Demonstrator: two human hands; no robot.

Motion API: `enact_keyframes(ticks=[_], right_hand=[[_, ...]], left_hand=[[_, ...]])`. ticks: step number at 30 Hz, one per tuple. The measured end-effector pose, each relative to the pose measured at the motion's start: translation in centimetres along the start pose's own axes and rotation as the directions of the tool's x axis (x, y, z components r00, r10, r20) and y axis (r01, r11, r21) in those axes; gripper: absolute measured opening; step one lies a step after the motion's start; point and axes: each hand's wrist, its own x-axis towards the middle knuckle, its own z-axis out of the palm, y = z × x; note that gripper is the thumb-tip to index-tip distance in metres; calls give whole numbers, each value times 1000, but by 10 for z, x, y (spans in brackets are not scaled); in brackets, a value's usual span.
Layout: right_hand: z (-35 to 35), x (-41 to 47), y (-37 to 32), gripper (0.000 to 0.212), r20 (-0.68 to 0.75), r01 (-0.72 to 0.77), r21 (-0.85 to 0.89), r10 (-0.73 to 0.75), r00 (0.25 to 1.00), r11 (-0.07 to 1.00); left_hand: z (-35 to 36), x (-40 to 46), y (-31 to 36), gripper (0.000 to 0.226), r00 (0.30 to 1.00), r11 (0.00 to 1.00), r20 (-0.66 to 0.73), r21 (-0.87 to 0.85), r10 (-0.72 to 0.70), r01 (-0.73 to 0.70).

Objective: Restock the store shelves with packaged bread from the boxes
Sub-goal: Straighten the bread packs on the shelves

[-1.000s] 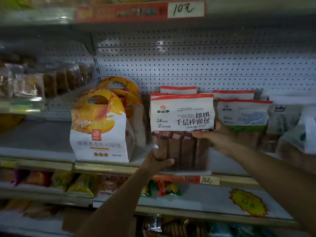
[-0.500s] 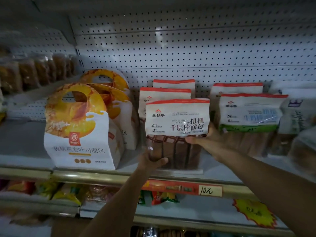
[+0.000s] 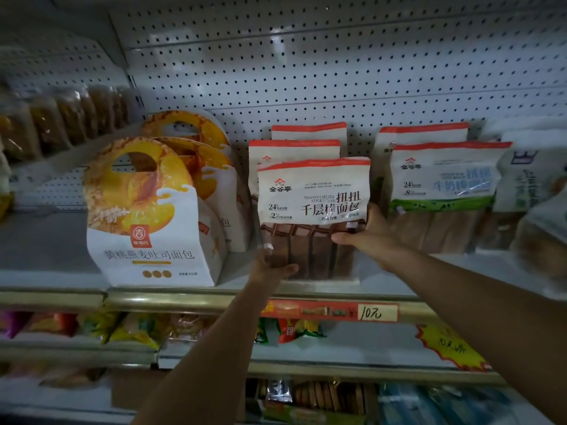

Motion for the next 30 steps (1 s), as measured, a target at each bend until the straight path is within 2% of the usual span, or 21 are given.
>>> enact_keyframes(ticks=[3,5,7,11,14,20,25,28,30], right_hand=[[-3,-22,-3,98,-68,-51,5,51,996,999],[-9,-41,-5,94,-106,-85,6,85,991,996],[-17,-63,-10,81,-114,-109,33,112,987,994],[-35,-117,-26,58,-115,-139,135,155,981,981],[-55,-153,-28,47,-140,-146,187,173,975,971],[-120,-209,-34,32,-241,-114,227,170,955,967],[-190,-230,-31,21,-303,-63,206,125,945,977],[-235,-240,-22,9,-310,-38,203,101,945,978],[-270,-249,-15,9,-313,-31,211,97,945,977]], left_hand=[[1,-20,5,74,991,998,-120,-39,-58,53],[2,-47,17,70,979,992,-180,-97,-96,80],[3,-74,26,59,974,981,-181,-166,-135,105],[9,-131,41,39,984,929,6,-330,-175,167],[24,-168,51,26,988,944,106,-300,-113,140],[72,-225,70,30,960,971,276,-214,-46,108],[123,-257,83,34,938,985,347,-163,10,50],[160,-276,86,24,933,984,358,-176,27,39],[189,-292,84,13,937,981,349,-189,23,46]])
